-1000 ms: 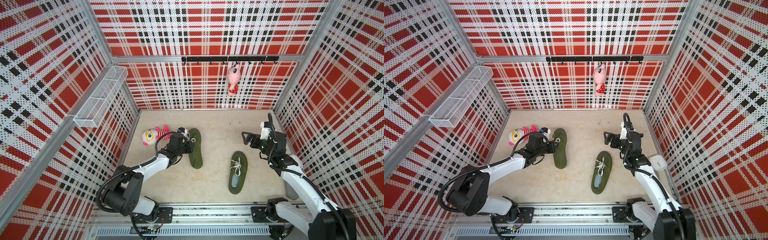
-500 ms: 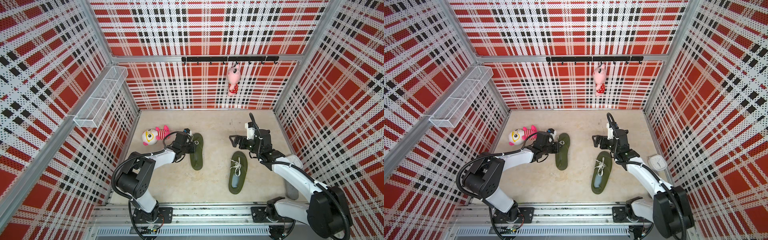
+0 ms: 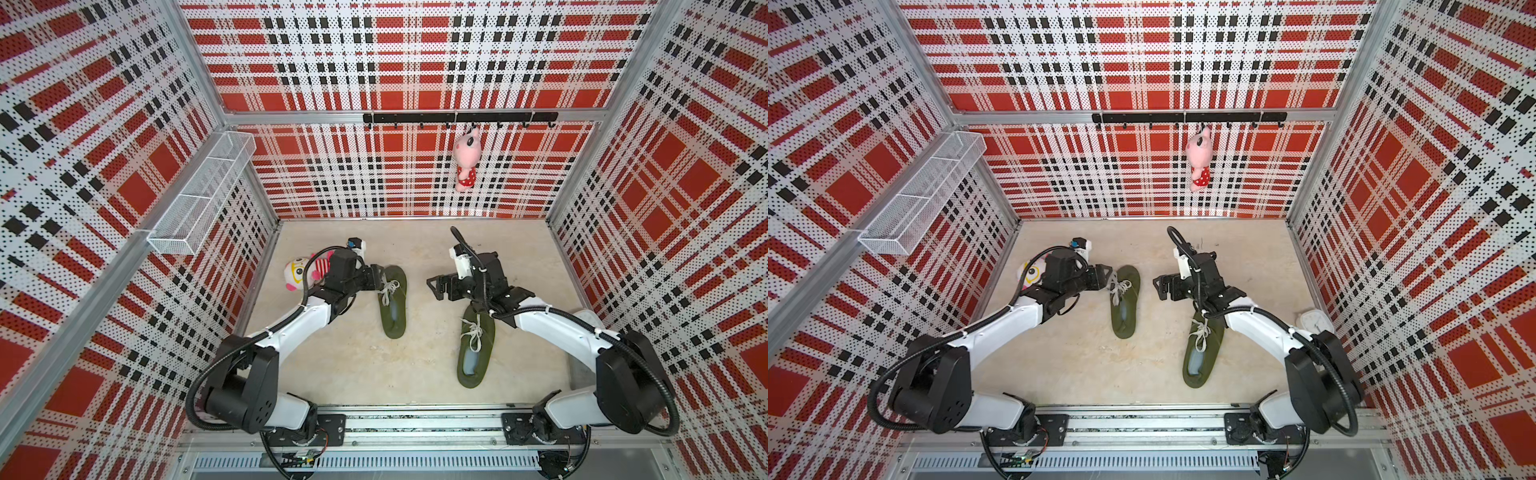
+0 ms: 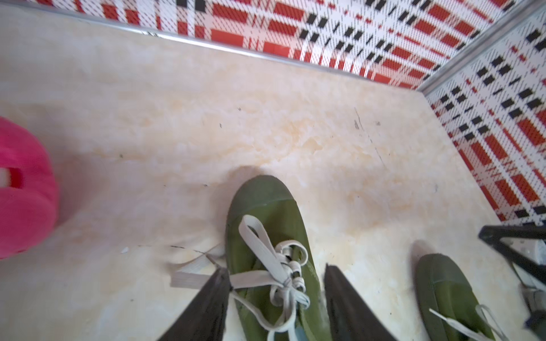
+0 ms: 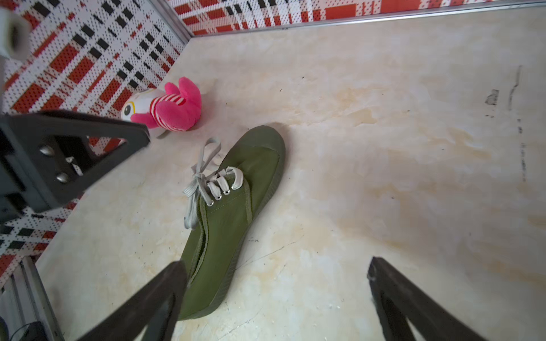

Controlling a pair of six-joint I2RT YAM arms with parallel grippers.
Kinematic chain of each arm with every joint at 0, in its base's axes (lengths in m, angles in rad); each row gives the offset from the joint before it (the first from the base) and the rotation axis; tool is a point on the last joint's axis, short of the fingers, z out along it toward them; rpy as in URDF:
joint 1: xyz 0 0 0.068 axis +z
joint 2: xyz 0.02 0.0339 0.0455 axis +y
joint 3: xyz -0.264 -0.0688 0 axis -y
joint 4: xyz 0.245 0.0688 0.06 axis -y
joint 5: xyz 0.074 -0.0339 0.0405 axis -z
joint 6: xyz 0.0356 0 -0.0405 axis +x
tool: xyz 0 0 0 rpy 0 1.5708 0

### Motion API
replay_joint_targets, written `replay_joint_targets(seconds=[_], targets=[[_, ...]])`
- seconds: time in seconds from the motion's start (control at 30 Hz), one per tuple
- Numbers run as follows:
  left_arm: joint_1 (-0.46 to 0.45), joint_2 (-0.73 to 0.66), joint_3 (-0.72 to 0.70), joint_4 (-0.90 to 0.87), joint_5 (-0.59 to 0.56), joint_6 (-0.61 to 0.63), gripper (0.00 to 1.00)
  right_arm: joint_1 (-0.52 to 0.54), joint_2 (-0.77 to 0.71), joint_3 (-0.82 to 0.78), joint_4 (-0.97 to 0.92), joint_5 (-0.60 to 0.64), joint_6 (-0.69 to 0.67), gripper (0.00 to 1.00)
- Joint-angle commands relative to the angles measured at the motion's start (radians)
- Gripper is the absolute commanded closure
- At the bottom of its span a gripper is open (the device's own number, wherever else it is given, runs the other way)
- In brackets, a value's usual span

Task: Remove the insole from the shoe
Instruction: Place the shoe at the center of the board, then untie the shoelace on the shoe.

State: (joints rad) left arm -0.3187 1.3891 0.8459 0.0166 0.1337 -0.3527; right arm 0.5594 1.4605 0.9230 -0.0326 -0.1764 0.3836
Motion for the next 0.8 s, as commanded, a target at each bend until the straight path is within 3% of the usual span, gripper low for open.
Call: replay_joint_targets(seconds=[0.0, 0.23, 0.53, 0.57, 0.77], targets=[[0.056, -0.076, -0.078, 0.015, 0.011, -0.067, 0.41, 0.049, 0.071, 0.054, -0.031, 0.021, -0.038, 0.0], [0.146, -0.184, -0.283, 0.215, 0.118, -0.293, 0.37, 0.128, 0.228, 0.162, -0.069, 0.0, -0.028, 0.0], [0.079, -0.12, -0.392, 0.439, 0.193, -0.489, 0.36, 0.164, 0.369, 0.212, -0.048, -0.043, 0.034, 0.02], [0.042, -0.106, -0.405, 0.475, 0.192, -0.535, 0.35, 0.164, 0.379, 0.212, -0.043, -0.046, 0.041, 0.03], [0.024, -0.033, -0.464, 0.6, 0.101, -0.904, 0.28, 0.165, 0.404, 0.201, -0.022, -0.035, 0.061, 0.04]])
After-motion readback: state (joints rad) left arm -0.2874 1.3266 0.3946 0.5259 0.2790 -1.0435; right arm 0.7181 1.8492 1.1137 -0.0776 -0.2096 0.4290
